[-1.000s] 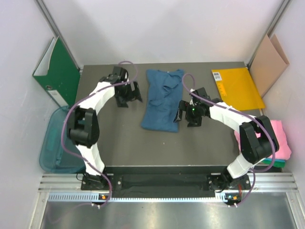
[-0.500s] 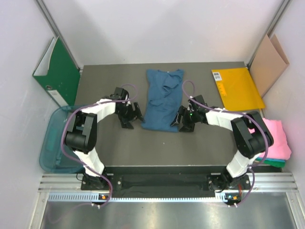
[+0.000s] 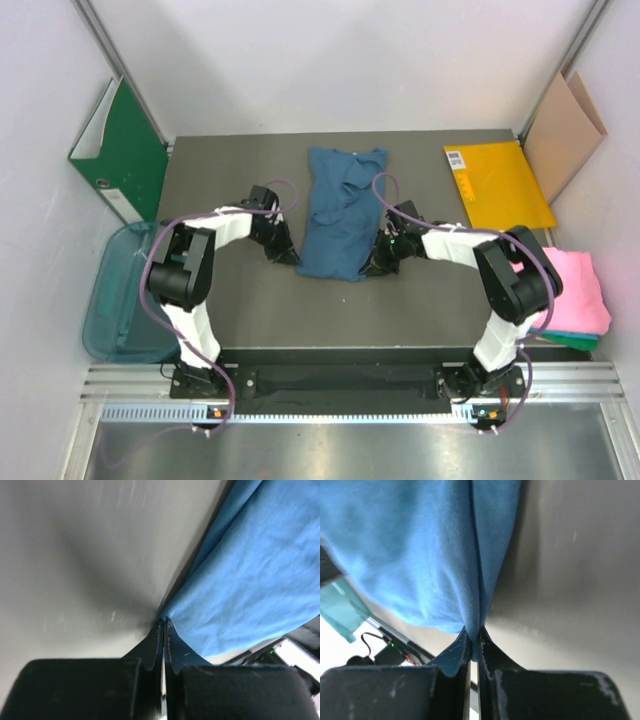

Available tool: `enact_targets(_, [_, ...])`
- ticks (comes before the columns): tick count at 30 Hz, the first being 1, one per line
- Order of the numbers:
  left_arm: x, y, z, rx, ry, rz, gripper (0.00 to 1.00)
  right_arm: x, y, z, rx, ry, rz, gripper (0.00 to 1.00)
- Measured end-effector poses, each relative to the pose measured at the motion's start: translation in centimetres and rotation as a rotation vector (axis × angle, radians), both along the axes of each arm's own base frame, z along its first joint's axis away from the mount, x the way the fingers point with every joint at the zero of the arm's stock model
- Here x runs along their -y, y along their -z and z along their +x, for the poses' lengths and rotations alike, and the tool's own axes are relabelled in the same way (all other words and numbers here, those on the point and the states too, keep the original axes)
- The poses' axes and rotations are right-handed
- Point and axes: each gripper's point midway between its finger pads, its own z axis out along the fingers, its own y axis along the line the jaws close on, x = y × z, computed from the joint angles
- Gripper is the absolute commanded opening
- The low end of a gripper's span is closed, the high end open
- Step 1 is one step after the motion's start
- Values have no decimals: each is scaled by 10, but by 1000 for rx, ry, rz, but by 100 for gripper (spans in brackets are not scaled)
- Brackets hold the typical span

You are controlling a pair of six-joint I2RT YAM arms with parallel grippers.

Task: Fold and stack the t-shirts
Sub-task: Grab one side of the 2/3 rectangular tshirt with both arms, then fold the long partially folded tshirt into a neat square

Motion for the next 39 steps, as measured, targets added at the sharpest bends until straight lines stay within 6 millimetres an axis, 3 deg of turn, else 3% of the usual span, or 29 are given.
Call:
enact_targets(4, [-6,-3,-37,-44,18,9,0,9,-15,-17,10,-24,-21,0])
enact_targets(8, [-10,-21,-81,-96,48,4,0,12,-33,-38,19,-67,-22,0])
enact_targets(12, [-13,-55,-114,-111,78,-24,0,14,-53,-60,15,-101,-3,1])
enact_targets(16, [-14,-89,-126,-89,98,-48,0,17,-75,-75,13,-120,26,4])
enact_targets(20, [-7,-120,-108,-24,103,-69,0,18,-92,-76,17,-137,24,6])
enact_targets(25, [9,-148,-63,53,103,-96,0,12,-116,-52,71,-150,36,7])
enact_targets(32, [32,-147,14,100,94,-110,0,15,-125,14,134,-138,31,20])
enact_targets(39, [44,-152,95,192,48,-141,0,38,-123,97,198,-97,30,25])
